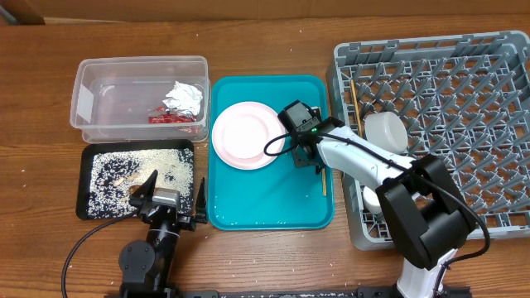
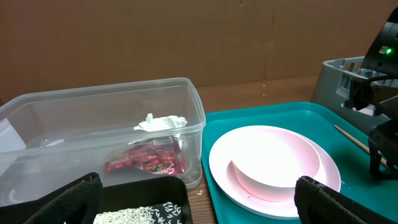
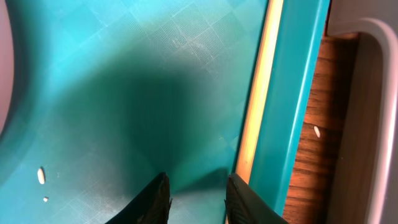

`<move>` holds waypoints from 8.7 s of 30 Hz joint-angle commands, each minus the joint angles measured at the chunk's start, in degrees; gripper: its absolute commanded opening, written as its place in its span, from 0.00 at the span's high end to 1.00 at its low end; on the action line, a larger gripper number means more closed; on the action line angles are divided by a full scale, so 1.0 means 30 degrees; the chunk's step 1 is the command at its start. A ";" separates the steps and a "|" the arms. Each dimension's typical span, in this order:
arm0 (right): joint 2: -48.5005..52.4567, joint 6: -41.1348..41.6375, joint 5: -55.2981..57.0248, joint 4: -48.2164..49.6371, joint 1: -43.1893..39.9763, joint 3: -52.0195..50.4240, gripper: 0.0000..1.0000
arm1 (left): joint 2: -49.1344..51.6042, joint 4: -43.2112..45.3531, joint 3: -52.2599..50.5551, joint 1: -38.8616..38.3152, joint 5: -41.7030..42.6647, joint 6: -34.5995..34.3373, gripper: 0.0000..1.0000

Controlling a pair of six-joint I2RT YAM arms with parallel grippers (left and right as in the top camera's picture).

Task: Sort waste into correct bins and load items into the dishwasher
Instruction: 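Move the right gripper to the second chopstick and grasp it, then carry the second chopstick into the dish rack and release it, then grasp the pink bowl off the pink plate with the right gripper, then place the pink bowl upright in the dish rack's far right corner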

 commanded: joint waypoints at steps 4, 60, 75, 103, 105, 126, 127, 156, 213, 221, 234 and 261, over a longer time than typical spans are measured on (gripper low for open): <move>-0.0685 0.0022 -0.0291 -0.0554 0.0095 0.0240 0.68 | -0.0204 0.0022 -0.0109 0.0058 0.0073 -0.0124 0.00; -0.2382 -0.1137 -0.3708 0.1377 0.0430 -0.2892 0.73 | -0.0204 0.0022 -0.0109 0.0058 0.0066 -0.0124 0.00; -0.1785 -0.0634 -0.3971 0.1821 0.0401 -0.3643 0.83 | -0.0204 0.0022 -0.0109 0.0058 0.0066 -0.0124 0.00; -0.4466 -0.4539 -0.0729 -0.5260 -0.5122 0.4634 0.96 | -0.0204 0.0022 -0.0109 0.0058 0.0066 -0.0124 0.00; -0.3993 -0.5843 -0.2528 -0.5348 -0.5639 0.4590 0.96 | -0.0197 0.0022 -0.0109 0.0058 0.0066 -0.0124 0.00; -0.3213 0.1610 -0.6390 -0.1523 0.0459 0.4736 0.40 | -0.0204 0.0022 -0.0109 0.0058 0.0066 -0.0124 0.00; -0.2747 0.1982 -0.6382 -0.1064 0.0678 0.4736 0.40 | -0.0197 0.0022 -0.0109 0.0058 0.0073 -0.0124 0.00; -0.7832 0.4889 1.4003 -0.6164 -0.2601 0.4794 0.96 | -0.0204 0.0022 -0.0109 0.0058 0.0073 -0.0124 0.00; -0.3548 0.4342 1.9343 -0.5523 -0.7373 -0.0787 0.91 | -0.0204 0.0022 -0.0109 0.0058 0.0066 -0.0124 0.00; -0.3351 0.4335 2.1311 -0.5639 -0.5756 -0.0787 0.91 | -0.0204 0.0022 -0.0109 0.0058 0.0066 -0.0124 0.00; -0.8123 0.6951 1.2553 -0.5654 -0.8000 0.1282 0.78 | -0.0204 0.0022 -0.0109 0.0058 0.0066 -0.0124 0.00; -0.7031 0.1581 -1.0936 -0.7963 -2.1821 0.0911 0.62 | -0.0197 0.0022 -0.0109 0.0058 0.0066 -0.0124 0.00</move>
